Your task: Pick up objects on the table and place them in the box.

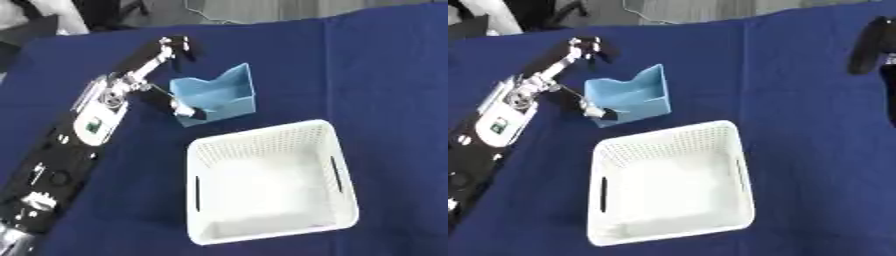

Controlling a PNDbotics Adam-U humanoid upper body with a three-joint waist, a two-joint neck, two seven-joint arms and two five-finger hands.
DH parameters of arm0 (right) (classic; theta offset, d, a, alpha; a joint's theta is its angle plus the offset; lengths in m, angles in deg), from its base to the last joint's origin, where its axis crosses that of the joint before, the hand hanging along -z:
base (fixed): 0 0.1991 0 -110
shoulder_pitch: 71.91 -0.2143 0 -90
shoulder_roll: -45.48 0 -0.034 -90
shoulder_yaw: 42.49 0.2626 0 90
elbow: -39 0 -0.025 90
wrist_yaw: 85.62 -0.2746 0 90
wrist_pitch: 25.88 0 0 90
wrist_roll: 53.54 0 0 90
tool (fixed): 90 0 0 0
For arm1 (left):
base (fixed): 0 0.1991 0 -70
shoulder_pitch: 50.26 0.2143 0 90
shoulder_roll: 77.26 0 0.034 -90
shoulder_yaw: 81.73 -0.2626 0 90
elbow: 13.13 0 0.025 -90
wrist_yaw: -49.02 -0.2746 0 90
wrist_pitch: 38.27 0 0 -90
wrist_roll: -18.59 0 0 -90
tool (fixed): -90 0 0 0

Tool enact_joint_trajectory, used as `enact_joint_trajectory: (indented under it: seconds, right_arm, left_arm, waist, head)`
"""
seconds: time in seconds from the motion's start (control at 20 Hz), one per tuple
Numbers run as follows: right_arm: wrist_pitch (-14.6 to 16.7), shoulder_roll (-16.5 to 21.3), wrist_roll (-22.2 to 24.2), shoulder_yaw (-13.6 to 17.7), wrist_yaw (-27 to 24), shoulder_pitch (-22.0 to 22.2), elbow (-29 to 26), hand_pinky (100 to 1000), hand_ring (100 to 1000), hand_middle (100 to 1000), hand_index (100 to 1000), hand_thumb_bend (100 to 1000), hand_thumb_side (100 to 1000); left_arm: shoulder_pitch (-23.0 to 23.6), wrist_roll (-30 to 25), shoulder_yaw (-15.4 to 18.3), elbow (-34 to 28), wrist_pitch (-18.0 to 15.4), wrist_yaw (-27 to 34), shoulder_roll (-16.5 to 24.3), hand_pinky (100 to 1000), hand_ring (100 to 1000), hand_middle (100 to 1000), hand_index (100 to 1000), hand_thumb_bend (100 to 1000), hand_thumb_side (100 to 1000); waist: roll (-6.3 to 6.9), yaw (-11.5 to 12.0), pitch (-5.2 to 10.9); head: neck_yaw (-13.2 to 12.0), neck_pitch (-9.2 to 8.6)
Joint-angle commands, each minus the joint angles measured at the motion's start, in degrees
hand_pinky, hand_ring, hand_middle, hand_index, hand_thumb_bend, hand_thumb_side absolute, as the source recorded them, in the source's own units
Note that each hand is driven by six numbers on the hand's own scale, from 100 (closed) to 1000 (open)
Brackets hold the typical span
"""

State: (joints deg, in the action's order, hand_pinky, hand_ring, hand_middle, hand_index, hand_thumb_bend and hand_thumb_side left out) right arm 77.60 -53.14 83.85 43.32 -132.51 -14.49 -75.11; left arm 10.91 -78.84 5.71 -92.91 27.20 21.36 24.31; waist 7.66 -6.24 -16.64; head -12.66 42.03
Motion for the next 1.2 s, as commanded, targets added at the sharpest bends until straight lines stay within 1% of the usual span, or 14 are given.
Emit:
enact_joint_trajectory:
  seconds: [0.05, 0.35, 0.9, 0.95, 1.1, 1.15, 1.2]
  right_arm:
    - [-0.10, 0.27, 0.27, -0.01, -0.03, -0.85, -0.48, 614, 706, 813, 803, 100, 686]
    - [-0.22, 0.27, 0.34, -0.05, -0.17, -1.02, -0.48, 615, 706, 813, 804, 100, 688]
    - [-0.50, 0.00, 0.53, 0.07, -0.31, -1.10, -0.48, 616, 708, 814, 805, 100, 689]
    - [-0.54, -0.03, 0.54, 0.08, -0.30, -1.10, -0.48, 616, 708, 813, 805, 100, 688]
    - [-0.70, -0.12, 0.60, 0.09, -0.23, -1.08, -0.48, 616, 708, 813, 805, 100, 690]
    - [-0.75, -0.13, 0.61, 0.10, -0.22, -1.08, -0.48, 616, 708, 812, 804, 100, 690]
    - [-0.79, -0.14, 0.61, 0.11, -0.20, -1.06, -0.48, 616, 708, 812, 804, 100, 690]
  left_arm:
    - [0.15, -0.12, 0.13, -0.27, -0.31, -0.15, 1.01, 455, 676, 716, 799, 1000, 414]
    - [1.85, -0.42, -0.46, -0.09, -0.65, 0.25, 0.95, 452, 673, 710, 794, 1000, 423]
    - [2.96, -1.15, -0.83, -0.06, -0.71, 0.98, 0.45, 446, 664, 699, 783, 1000, 423]
    - [3.03, -1.19, -0.90, -0.02, -0.72, 1.10, 0.25, 443, 660, 688, 779, 1000, 442]
    - [3.14, -1.47, -1.20, -0.05, -0.89, 1.60, -0.42, 442, 659, 686, 777, 1000, 450]
    - [3.17, -1.51, -1.29, -0.10, -0.96, 1.76, -0.61, 439, 653, 677, 769, 1000, 494]
    - [3.20, -1.39, -1.37, -0.16, -1.03, 2.02, -0.77, 440, 656, 682, 774, 1000, 465]
  waist:
    - [-0.05, -0.03, 0.85]
    - [-0.03, -0.15, 0.59]
    - [-0.35, -0.40, 0.23]
    - [-0.34, -0.42, 0.20]
    - [-0.32, -0.36, 0.10]
    - [-0.31, -0.32, 0.07]
    - [-0.29, -0.29, 0.07]
  head:
    - [-0.41, 0.17]
    - [-0.35, 0.07]
    - [-0.45, 0.26]
    - [-0.50, 0.24]
    - [-0.57, 0.22]
    - [-0.60, 0.28]
    - [-0.59, 0.30]
